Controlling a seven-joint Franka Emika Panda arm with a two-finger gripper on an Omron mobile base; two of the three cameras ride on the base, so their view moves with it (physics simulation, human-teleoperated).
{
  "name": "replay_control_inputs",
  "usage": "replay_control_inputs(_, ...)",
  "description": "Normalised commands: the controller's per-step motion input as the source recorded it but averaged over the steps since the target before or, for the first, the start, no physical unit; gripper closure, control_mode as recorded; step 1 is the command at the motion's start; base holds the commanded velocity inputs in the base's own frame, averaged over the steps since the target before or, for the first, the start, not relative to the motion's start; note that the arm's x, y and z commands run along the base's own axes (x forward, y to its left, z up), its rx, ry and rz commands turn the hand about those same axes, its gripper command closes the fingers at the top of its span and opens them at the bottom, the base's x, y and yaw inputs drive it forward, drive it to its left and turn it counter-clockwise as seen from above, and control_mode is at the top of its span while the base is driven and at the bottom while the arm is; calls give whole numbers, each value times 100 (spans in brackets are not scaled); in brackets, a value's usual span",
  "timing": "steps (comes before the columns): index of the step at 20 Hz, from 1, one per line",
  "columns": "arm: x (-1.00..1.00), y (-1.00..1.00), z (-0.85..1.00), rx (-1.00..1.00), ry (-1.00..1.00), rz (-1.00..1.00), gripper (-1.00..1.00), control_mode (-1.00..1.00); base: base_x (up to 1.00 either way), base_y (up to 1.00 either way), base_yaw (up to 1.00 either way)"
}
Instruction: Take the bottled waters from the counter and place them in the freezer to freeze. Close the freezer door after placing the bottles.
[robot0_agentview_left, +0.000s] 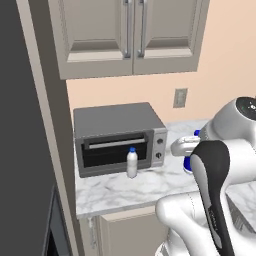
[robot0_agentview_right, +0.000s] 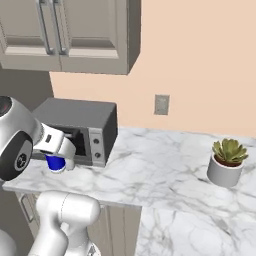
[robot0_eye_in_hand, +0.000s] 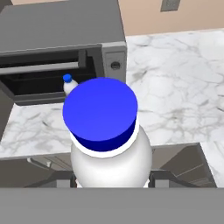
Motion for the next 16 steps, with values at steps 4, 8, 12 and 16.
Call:
replay_control_inputs(4,0,0,0,0,0,0,100,100,-4,33,-9)
replay_control_inputs(8,0,0,0,0,0,0,100,100,-36,6,-9)
replay_control_inputs(12,0,0,0,0,0,0,100,100,-77,0,-5)
replay_control_inputs(16,0,0,0,0,0,0,100,100,-80,0,0)
